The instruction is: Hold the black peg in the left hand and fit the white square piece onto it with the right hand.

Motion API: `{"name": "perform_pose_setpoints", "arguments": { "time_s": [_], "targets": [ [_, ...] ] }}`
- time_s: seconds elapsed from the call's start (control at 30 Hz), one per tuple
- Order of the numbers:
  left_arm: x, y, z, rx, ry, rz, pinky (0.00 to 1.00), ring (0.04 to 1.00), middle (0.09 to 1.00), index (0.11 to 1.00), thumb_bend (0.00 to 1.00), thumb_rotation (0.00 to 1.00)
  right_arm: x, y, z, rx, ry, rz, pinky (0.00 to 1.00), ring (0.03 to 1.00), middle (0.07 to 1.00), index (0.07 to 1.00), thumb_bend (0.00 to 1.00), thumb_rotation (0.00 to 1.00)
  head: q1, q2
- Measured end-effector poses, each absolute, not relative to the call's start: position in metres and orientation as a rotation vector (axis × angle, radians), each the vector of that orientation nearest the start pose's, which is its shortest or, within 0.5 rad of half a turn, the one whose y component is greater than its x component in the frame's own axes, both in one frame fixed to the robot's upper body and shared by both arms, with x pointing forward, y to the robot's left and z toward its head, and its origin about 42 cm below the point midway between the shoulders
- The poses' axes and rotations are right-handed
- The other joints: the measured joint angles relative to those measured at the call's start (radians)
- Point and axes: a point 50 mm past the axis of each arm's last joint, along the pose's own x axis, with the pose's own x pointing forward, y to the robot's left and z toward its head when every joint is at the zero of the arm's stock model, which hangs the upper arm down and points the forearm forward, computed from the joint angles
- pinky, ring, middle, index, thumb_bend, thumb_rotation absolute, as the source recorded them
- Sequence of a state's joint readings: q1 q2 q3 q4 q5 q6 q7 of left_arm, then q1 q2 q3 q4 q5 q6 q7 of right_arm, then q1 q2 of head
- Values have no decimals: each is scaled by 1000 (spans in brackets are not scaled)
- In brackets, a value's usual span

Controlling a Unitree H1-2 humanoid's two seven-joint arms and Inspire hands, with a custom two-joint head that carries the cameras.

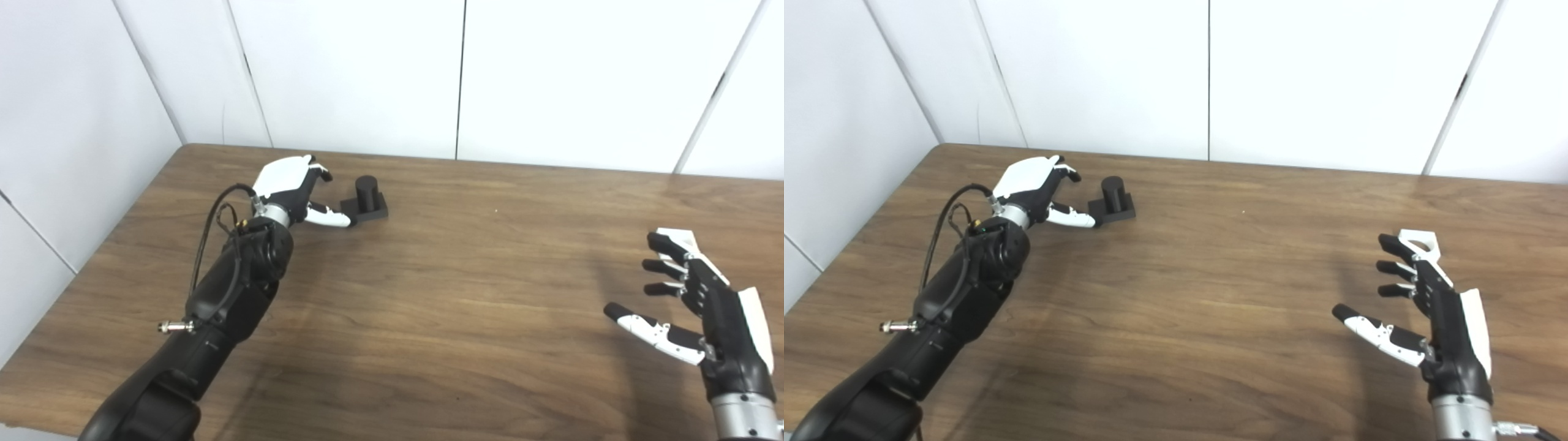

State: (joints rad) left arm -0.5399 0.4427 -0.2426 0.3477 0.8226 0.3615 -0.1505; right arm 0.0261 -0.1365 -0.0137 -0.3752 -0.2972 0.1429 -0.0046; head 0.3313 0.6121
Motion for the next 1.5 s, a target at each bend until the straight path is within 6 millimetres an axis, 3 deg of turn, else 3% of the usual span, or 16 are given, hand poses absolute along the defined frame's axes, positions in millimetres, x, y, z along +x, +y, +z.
{"name": "perform_pose_setpoints", "arguments": {
  "time_s": [0.37,0.8,1.03,1.5],
  "targets": [
    [455,307,177,1318,205,-8,1000,1000,979,767,943,480,265,-252,185,-426,-210,-83,591,745,823,787,627,0,-12,3],
    [459,286,171,1289,151,-49,1000,1000,962,748,896,472,264,-250,185,-420,-212,-96,585,745,830,789,614,0,-15,8],
    [459,284,169,1275,149,-56,1000,1000,963,737,873,451,265,-252,184,-418,-215,-115,590,737,812,784,609,16,-20,9],
    [464,285,170,1238,128,-56,1000,979,906,590,770,347,263,-255,185,-415,-217,-127,593,741,817,785,547,9,-20,17]
  ]
}}
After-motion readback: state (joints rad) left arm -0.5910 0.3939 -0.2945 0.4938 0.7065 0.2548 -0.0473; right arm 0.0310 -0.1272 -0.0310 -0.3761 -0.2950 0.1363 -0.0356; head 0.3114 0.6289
